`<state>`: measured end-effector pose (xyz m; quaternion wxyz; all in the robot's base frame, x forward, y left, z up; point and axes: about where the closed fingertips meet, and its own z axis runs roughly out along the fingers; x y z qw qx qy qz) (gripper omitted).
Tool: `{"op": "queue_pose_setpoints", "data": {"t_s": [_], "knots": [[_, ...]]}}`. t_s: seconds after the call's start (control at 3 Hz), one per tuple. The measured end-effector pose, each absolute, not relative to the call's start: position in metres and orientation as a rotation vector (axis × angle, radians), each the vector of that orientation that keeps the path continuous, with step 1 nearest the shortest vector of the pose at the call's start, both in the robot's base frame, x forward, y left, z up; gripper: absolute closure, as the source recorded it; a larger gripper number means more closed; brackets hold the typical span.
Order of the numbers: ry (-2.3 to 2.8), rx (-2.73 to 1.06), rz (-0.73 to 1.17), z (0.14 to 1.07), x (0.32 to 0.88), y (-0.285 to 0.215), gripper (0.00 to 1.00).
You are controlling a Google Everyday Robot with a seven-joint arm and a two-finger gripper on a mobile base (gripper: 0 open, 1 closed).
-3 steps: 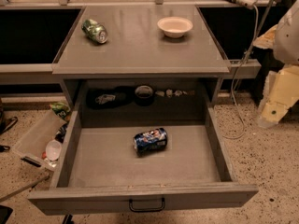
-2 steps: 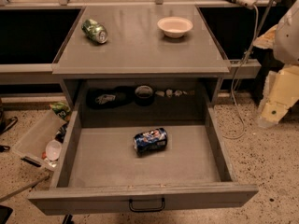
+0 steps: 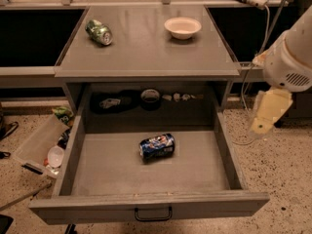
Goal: Pick pepsi can from top drawer and place on counter
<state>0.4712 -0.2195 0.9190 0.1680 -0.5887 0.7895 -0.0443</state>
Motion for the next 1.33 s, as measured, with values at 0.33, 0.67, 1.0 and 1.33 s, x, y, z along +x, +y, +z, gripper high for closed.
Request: {"op": "queue_pose_setpoints", "data": {"t_s": [0.33,0.67,1.0,1.33], "knots": [[2.197,-1.665,-0.088,0.873,0.503,-0.206,0.00],[2.096,-1.711,0.006,0.840,0.527,-0.177,0.00],[2.096,-1.711,0.006,0.840,0.527,-0.177,0.00],[2.085,-1.719,0.053,0.829,0.525,-0.169,0.00]]}}
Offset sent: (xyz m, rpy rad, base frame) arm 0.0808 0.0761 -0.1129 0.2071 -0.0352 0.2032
